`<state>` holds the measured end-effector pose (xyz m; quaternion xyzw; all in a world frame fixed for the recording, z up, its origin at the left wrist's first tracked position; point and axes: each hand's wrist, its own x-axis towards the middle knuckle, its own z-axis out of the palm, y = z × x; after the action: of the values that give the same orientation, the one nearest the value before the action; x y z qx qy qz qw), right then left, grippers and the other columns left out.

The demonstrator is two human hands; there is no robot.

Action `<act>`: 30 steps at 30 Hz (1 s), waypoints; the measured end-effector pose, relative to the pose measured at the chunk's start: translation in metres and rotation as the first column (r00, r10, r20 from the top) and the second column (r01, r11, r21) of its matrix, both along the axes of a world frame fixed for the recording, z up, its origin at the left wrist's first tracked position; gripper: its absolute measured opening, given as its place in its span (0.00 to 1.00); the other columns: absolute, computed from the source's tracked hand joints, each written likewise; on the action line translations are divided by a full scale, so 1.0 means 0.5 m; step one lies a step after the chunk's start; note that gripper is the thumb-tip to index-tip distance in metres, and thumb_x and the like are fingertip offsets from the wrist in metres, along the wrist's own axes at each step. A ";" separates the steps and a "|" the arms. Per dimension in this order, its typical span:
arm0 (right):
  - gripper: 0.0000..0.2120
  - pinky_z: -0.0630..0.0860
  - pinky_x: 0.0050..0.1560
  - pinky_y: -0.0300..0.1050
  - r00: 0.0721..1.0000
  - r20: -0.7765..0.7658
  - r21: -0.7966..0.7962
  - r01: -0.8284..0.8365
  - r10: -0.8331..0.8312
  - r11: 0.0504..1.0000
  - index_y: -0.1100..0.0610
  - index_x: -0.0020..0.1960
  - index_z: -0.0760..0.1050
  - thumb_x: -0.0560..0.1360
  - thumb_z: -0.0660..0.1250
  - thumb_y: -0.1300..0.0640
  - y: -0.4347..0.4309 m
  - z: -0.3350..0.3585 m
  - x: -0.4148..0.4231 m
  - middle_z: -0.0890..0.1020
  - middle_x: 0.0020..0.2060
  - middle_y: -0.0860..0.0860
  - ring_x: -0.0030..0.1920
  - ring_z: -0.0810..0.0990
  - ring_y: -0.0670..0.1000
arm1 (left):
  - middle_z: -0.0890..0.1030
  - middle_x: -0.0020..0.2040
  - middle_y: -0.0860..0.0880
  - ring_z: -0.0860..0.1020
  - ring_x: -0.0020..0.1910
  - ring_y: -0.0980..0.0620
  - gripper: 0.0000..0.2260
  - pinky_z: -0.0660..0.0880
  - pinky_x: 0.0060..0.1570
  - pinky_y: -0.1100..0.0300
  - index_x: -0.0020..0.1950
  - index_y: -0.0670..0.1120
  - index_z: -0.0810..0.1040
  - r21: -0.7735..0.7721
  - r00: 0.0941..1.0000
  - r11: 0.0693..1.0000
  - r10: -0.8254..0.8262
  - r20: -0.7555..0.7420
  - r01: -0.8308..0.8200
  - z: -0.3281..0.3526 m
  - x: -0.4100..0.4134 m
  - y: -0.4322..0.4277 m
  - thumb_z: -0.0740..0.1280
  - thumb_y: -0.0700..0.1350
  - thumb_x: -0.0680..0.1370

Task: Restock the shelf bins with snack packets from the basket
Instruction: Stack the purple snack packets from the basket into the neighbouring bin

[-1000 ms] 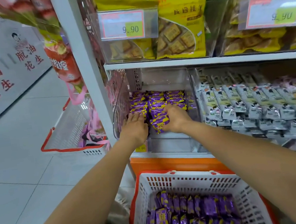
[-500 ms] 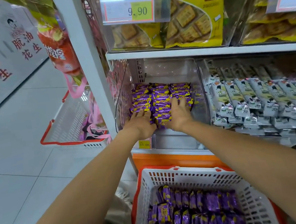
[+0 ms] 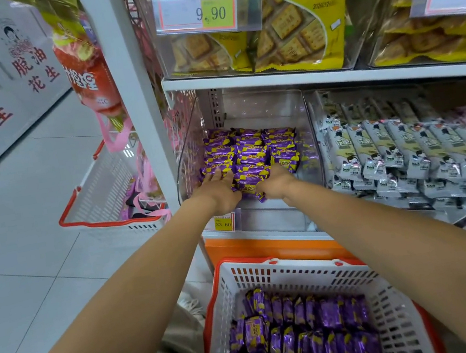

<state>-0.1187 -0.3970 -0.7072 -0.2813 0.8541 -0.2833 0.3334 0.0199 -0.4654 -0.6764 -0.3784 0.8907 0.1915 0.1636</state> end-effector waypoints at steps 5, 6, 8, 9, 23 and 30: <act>0.22 0.64 0.25 0.41 0.999 -0.035 0.028 -0.023 0.024 0.999 0.55 0.56 0.61 0.71 0.72 0.60 0.006 0.009 0.013 0.67 0.47 0.58 0.38 0.71 0.53 | 0.59 0.77 0.40 0.57 0.76 0.40 0.23 0.61 0.72 0.46 0.76 0.43 0.62 -0.120 0.987 0.993 0.003 -0.159 -0.022 0.008 0.005 0.015 0.56 0.51 0.83; 0.21 0.65 0.26 0.41 0.999 -0.043 0.012 -0.022 0.023 1.000 0.56 0.54 0.62 0.70 0.72 0.59 0.008 0.015 0.018 0.67 0.48 0.59 0.42 0.71 0.54 | 0.64 0.74 0.39 0.62 0.73 0.40 0.22 0.64 0.69 0.46 0.74 0.42 0.66 -0.156 0.979 0.987 0.001 -0.206 -0.034 0.012 0.009 0.023 0.57 0.50 0.82; 0.19 0.74 0.36 0.45 0.993 -0.103 -0.016 -0.065 0.063 0.998 0.59 0.57 0.67 0.71 0.71 0.57 0.022 0.031 0.027 0.71 0.54 0.61 0.52 0.73 0.55 | 0.70 0.69 0.39 0.67 0.69 0.39 0.20 0.68 0.65 0.46 0.72 0.43 0.69 -0.217 0.955 0.974 0.001 -0.297 -0.068 0.022 0.017 0.043 0.58 0.48 0.81; 0.23 0.76 0.48 0.48 0.983 -0.159 -0.026 -0.098 0.093 0.995 0.62 0.63 0.67 0.73 0.70 0.57 0.032 0.041 0.032 0.71 0.60 0.60 0.60 0.72 0.57 | 0.71 0.67 0.39 0.68 0.67 0.39 0.19 0.69 0.64 0.47 0.71 0.43 0.71 -0.241 0.938 0.966 0.002 -0.346 -0.091 0.027 0.022 0.055 0.59 0.46 0.81; 0.09 0.65 0.35 0.31 0.907 -0.394 -0.531 -0.355 0.147 0.769 0.57 0.48 0.81 0.75 0.62 0.65 0.377 -0.005 0.122 0.76 0.30 0.37 0.31 0.74 0.38 | 0.77 0.47 0.45 0.76 0.46 0.43 0.06 0.68 0.40 0.52 0.51 0.45 0.76 -0.292 0.639 0.920 -0.063 -0.767 -0.261 -0.074 0.105 0.335 0.63 0.40 0.75; 0.09 0.74 0.48 0.42 0.955 -0.214 -0.119 -0.236 0.207 0.965 0.59 0.54 0.78 0.78 0.62 0.64 0.533 -0.254 0.099 0.81 0.49 0.51 0.47 0.78 0.50 | 0.79 0.57 0.41 0.77 0.54 0.42 0.11 0.75 0.52 0.50 0.59 0.43 0.76 0.001 0.961 1.000 0.023 -0.274 -0.023 -0.304 0.122 0.444 0.62 0.43 0.79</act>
<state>-0.0694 -0.1304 -0.8341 -0.4255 0.8236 -0.2750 0.2548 0.0809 -0.2432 -0.8286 -0.3587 0.9005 0.2430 0.0361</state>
